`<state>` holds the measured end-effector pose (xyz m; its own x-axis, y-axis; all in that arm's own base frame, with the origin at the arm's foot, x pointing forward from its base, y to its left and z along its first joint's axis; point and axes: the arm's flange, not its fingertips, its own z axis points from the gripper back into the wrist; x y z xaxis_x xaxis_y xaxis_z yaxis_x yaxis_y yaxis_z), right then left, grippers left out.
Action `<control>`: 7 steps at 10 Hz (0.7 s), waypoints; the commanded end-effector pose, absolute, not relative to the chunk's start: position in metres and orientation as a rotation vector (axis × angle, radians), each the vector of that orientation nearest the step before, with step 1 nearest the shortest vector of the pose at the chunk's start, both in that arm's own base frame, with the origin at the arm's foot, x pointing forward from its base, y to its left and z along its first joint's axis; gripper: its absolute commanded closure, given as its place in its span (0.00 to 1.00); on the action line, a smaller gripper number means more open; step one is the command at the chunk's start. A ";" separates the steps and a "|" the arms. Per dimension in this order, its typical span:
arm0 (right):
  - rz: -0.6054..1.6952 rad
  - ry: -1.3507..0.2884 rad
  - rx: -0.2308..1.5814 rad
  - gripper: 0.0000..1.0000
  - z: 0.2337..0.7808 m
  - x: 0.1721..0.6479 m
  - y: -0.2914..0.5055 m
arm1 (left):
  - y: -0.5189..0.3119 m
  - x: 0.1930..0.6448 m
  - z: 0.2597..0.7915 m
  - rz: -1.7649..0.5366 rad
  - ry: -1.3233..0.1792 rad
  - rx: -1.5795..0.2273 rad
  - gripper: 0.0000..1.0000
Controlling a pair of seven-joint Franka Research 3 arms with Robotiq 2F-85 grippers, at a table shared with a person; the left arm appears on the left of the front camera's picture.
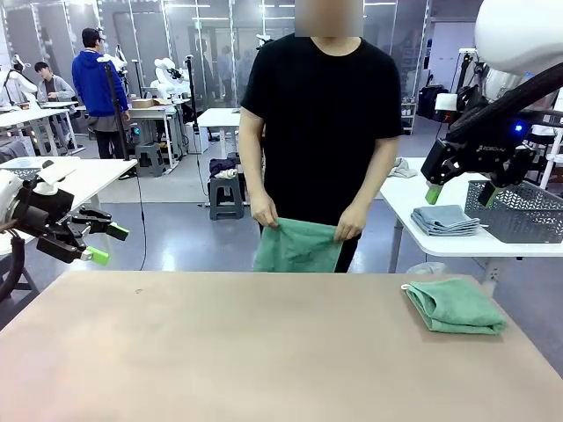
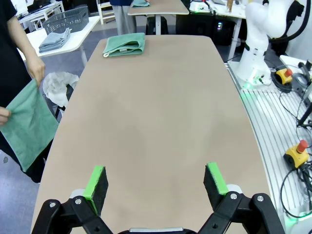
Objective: Fold the towels and place them in the basket.
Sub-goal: Place the folded Towel with hook on the right side of the table, then when a person lays out a Towel with hook on the table, fold it in half twice.
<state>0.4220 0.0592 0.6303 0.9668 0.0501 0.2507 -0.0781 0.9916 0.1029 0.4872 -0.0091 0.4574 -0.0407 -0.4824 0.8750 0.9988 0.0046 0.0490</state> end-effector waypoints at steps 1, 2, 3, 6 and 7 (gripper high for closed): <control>0.066 -0.253 0.118 0.02 0.637 0.420 0.060 | -0.009 0.486 0.459 -1.426 -0.876 -0.788 0.00; 0.066 -0.253 0.118 0.02 0.637 0.420 0.060 | -0.009 0.486 0.459 -1.426 -0.876 -0.788 0.00; 0.066 -0.253 0.118 0.02 0.637 0.420 0.060 | -0.009 0.486 0.459 -1.426 -0.876 -0.788 0.00; 0.066 -0.253 0.118 0.02 0.637 0.420 0.060 | -0.009 0.486 0.459 -1.426 -0.876 -0.788 0.00; 0.066 -0.253 0.118 0.02 0.637 0.420 0.060 | -0.009 0.486 0.459 -1.426 -0.876 -0.788 0.00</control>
<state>0.4211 0.0594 0.6358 0.9646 0.0506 0.2589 -0.0797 0.9915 0.1030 0.4872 -0.0091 0.4574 -0.0407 -0.4824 0.8750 0.9988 0.0046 0.0490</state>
